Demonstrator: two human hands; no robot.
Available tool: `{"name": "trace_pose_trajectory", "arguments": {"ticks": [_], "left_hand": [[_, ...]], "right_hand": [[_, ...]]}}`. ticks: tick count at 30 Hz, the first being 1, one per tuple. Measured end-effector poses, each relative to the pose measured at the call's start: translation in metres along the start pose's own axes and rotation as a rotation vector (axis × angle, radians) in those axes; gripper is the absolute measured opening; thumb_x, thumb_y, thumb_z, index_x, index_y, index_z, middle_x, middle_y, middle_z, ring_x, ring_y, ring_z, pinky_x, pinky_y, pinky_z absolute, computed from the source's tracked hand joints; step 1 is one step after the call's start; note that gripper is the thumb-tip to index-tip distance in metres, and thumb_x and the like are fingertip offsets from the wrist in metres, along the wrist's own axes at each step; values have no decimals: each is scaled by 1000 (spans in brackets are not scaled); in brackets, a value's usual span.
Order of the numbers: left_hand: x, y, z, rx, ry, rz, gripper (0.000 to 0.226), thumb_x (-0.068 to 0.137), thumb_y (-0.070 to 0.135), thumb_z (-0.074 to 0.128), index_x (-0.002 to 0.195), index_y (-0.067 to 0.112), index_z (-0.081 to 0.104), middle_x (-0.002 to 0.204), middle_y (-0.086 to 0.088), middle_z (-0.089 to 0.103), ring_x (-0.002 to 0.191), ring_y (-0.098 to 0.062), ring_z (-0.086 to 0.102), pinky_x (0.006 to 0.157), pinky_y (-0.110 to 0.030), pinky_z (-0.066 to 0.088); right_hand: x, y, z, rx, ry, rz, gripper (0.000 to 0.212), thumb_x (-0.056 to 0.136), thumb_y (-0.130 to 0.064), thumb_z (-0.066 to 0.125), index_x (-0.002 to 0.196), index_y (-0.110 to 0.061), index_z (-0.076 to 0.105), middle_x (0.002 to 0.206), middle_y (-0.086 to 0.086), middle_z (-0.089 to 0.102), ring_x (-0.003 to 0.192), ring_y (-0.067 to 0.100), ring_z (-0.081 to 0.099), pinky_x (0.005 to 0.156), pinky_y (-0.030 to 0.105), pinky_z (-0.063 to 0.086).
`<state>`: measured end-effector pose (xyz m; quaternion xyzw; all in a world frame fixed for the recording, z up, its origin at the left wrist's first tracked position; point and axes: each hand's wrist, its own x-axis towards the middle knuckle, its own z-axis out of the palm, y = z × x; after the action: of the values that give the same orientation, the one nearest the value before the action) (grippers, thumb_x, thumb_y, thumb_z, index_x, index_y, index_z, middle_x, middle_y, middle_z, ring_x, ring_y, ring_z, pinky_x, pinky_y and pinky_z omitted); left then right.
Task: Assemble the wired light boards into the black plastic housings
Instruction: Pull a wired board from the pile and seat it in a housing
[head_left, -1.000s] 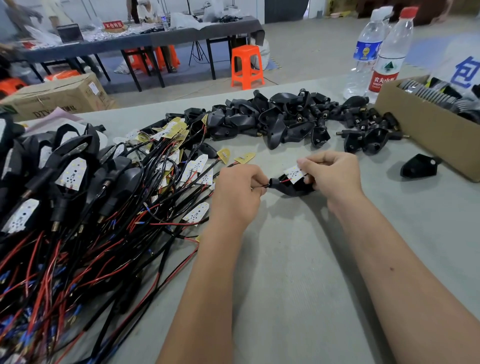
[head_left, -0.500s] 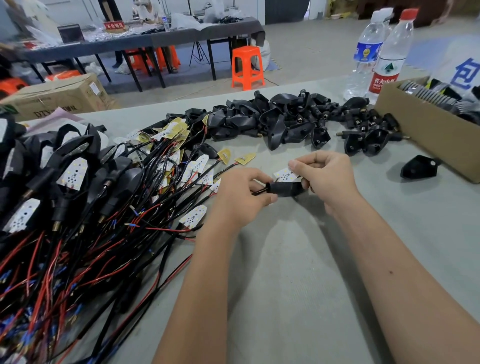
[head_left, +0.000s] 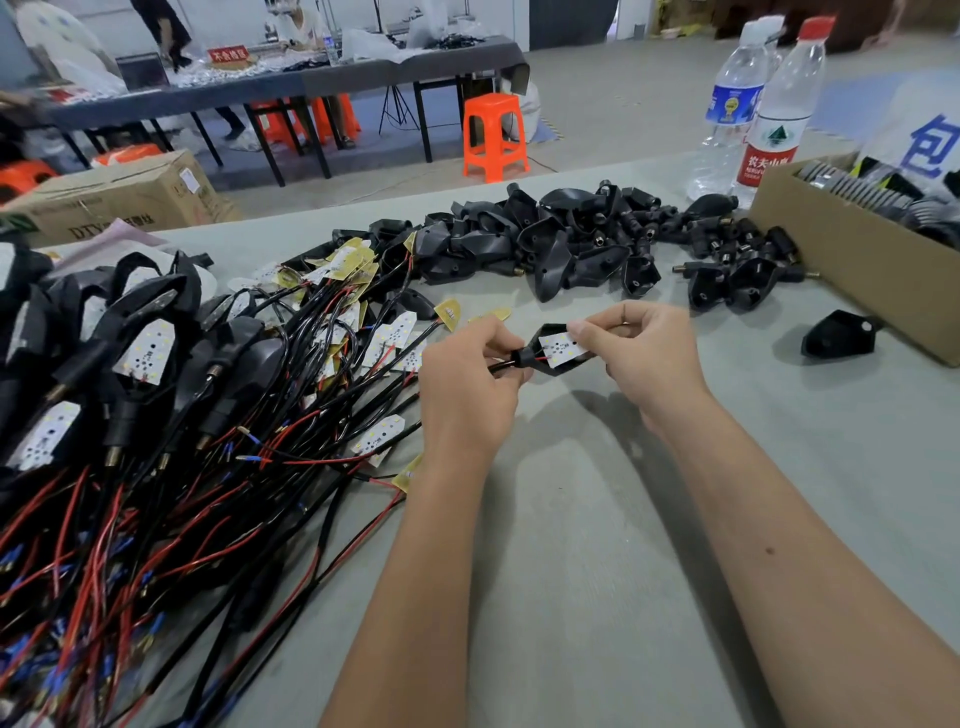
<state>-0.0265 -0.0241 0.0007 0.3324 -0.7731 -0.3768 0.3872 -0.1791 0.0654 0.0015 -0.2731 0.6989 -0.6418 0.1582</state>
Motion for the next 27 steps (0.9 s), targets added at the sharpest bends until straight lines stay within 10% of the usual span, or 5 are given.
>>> {"name": "trace_pose_trajectory", "arguments": {"ticks": [10,15,27], "left_hand": [[0,-4,-6,-208,-49,-32,31,72,-4,85,83,17,65,80,8,77,77,-9,74,74,-20,54],[0,-2,-10,-240,-65,-17,28,73,-5,85,86,13,67,84,1,78,83,-14,76,83,-30,59],[6,-7,-32,-141,-134,-41,22,83,-6,77,80,16,77,71,-9,72,61,-13,66,67,-34,60]], "right_hand": [[-6,-1,3,-90,69,-251,18,79,-27,87,84,-37,73,105,-9,64,92,-1,58,72,20,49],[-6,-3,2,266,-165,36,31,90,-17,80,117,-19,64,85,1,76,69,16,72,47,27,49],[-4,-5,-2,218,-168,-127,12,88,-7,79,89,-19,80,60,-4,64,43,12,44,44,19,37]]}}
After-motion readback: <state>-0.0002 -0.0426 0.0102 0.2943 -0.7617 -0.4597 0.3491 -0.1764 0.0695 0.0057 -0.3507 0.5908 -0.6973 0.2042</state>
